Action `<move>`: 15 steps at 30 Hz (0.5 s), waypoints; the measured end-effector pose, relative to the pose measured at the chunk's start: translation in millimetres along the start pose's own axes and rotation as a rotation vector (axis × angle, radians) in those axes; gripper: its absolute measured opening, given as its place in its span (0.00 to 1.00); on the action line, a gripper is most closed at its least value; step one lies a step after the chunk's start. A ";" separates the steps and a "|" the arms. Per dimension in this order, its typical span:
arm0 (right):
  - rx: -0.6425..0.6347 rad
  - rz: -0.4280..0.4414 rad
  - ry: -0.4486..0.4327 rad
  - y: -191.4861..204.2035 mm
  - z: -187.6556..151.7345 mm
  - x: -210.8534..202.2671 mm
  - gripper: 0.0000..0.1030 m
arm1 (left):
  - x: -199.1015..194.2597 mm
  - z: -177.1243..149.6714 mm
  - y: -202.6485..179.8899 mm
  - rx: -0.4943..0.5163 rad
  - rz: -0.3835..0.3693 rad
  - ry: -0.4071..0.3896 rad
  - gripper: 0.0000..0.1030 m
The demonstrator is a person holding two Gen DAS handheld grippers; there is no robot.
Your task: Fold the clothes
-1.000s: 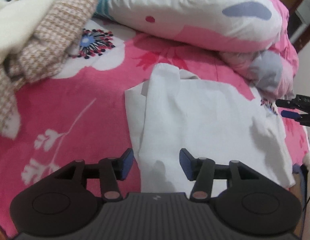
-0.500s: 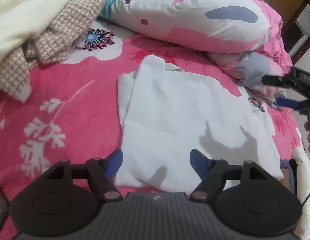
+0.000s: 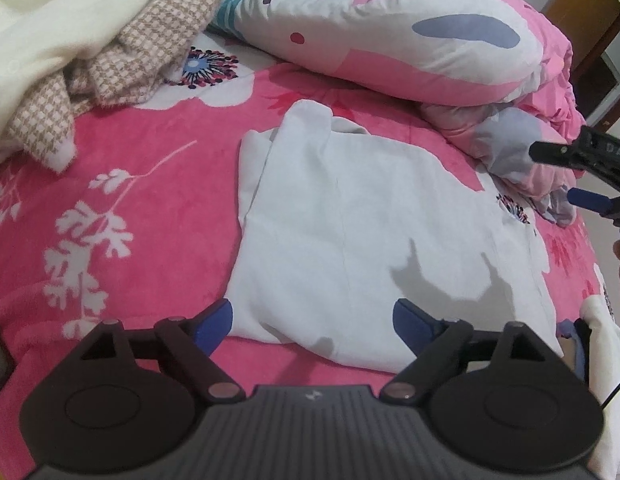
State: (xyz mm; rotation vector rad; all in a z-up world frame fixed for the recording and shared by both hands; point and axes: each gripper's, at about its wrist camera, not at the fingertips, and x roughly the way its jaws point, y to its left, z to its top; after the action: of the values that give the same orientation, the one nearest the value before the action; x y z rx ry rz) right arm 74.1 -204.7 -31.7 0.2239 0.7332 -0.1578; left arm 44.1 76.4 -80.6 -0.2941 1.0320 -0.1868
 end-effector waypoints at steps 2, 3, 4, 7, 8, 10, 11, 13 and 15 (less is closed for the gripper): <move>0.018 0.015 -0.013 -2.6 -2.4 -3.2 0.99 | -0.1 -2.1 -1.0 -0.006 0.004 0.001 0.86; 0.025 0.026 -0.011 -4.1 -3.0 -4.3 0.99 | -0.4 -3.6 -1.1 -0.010 0.005 0.002 0.86; 0.030 0.036 -0.009 -5.2 -3.5 -5.3 0.99 | -0.7 -5.0 -1.3 -0.014 0.006 0.002 0.86; 0.019 0.062 -0.010 -5.0 -4.1 -8.7 0.99 | -0.4 -9.5 1.7 -0.049 0.019 0.010 0.87; 0.015 0.069 -0.007 -4.2 -3.9 -9.2 0.99 | 0.2 -11.2 3.7 -0.065 0.025 0.014 0.87; 0.012 0.100 0.004 -2.2 -4.1 -9.1 0.99 | 2.0 -13.9 8.8 -0.101 0.042 0.023 0.87; 0.012 0.119 0.012 -0.9 -4.5 -8.6 0.99 | 3.4 -14.7 12.0 -0.123 0.054 0.028 0.87; 0.025 0.146 0.028 2.2 -5.3 -6.0 0.99 | 5.9 -14.2 19.7 -0.169 0.071 0.030 0.86; 0.046 0.175 0.054 7.1 -5.4 -0.6 0.99 | 7.5 -13.5 27.1 -0.210 0.059 0.024 0.85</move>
State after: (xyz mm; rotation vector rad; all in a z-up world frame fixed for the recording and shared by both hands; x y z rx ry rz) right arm 71.8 -196.5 -34.2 0.3360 0.7603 -0.0022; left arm 36.6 97.7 -102.0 -0.4518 1.0840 -0.0287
